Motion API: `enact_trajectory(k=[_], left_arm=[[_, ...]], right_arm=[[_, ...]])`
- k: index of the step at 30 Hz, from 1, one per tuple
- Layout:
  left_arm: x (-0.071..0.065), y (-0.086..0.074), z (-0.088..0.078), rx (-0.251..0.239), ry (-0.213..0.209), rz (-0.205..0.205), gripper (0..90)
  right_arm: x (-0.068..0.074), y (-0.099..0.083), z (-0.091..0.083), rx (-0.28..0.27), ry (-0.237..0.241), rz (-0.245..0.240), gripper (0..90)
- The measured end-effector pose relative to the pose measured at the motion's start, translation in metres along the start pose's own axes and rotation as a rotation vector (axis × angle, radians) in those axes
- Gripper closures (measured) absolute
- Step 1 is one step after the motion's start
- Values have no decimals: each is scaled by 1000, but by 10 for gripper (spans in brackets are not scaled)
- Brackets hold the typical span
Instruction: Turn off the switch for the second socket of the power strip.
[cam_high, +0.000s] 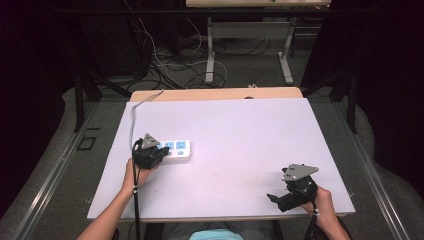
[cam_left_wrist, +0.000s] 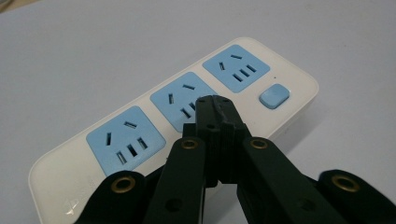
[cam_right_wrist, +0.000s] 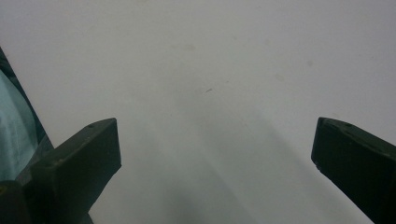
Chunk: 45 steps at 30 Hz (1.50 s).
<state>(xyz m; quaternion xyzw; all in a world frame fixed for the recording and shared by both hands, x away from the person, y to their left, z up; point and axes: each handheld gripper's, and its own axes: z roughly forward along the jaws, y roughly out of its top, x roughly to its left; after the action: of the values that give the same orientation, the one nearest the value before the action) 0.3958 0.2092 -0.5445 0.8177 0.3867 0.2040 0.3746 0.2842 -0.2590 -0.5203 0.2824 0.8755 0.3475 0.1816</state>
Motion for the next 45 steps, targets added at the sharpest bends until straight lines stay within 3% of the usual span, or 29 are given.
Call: enact_trajectory(k=[3,23,34,45], left_arm=[[4,-2,0,-7,-23,-38,900],[2,-2,0,-2,-22,-27,900],[5,-2,0,-7,-41,-42,900],[3,-1,0,-1,-28,-32,900]], right_arm=[[0,0,0,1,2,-3,9],[-1,0,1,1,4,-11,9],[0,0,0,10,4,-9,9],[0,0,0,2,0,-8,8]])
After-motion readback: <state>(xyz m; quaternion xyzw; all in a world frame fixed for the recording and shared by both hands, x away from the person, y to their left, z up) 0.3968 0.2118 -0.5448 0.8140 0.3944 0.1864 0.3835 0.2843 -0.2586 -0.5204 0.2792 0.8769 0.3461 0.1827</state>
